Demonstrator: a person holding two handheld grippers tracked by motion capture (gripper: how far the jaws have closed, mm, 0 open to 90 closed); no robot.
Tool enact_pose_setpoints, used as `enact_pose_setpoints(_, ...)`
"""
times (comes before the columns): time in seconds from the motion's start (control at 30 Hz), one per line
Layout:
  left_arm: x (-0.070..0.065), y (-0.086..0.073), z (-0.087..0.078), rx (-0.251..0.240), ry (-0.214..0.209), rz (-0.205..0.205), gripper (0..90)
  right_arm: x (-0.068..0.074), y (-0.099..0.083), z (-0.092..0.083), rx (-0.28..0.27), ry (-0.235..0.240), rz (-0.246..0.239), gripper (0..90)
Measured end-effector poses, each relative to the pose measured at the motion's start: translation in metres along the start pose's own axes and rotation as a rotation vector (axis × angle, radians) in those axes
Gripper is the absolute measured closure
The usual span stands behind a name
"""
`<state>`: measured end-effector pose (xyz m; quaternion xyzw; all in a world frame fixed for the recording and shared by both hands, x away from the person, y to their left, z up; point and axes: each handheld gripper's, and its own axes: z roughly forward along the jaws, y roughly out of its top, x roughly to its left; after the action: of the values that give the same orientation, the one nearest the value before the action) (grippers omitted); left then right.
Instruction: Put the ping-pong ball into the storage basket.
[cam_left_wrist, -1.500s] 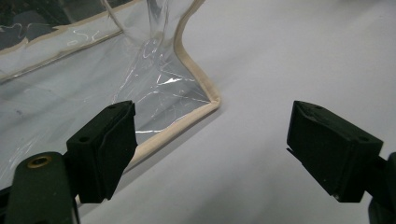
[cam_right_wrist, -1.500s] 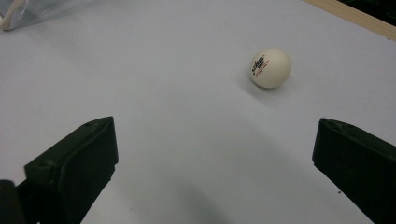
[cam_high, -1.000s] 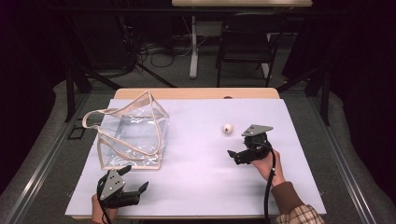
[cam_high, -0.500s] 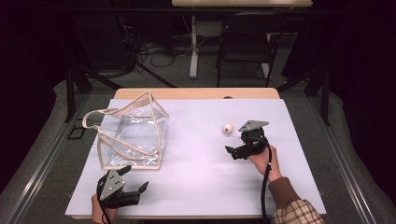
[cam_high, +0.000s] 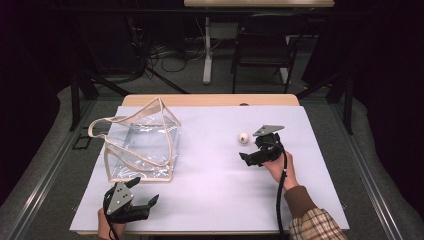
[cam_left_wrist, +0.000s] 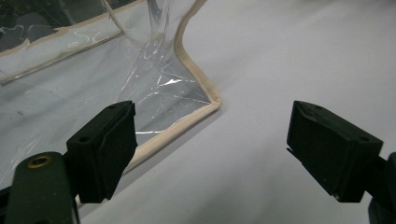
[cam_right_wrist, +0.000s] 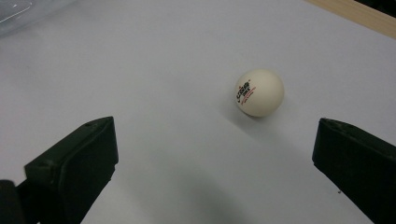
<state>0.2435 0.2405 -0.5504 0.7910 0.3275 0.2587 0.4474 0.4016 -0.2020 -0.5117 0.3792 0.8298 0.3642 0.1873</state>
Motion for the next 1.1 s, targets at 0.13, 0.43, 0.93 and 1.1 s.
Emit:
enact_pose_setpoints(0.13, 0.000, 0.000, 0.000, -0.002, 0.001, 0.001, 16.2, -0.002, 0.001, 0.004, 0.007, 0.001, 0.008, 0.0)
enact_pose_setpoints(0.43, 0.000, 0.000, 0.000, -0.003, 0.000, 0.002, 16.2, -0.009, 0.005, 0.012, 0.007, -0.002, 0.033, 0.0)
enact_pose_setpoints(0.93, 0.000, 0.000, 0.000, -0.003, -0.001, 0.001, 16.2, -0.017, 0.013, 0.027, 0.012, -0.013, 0.058, 0.0)
enact_pose_setpoints(1.1, 0.000, 0.000, 0.000, -0.003, -0.002, 0.001, 16.2, -0.019, 0.016, 0.036, 0.021, -0.006, 0.072, 0.0)
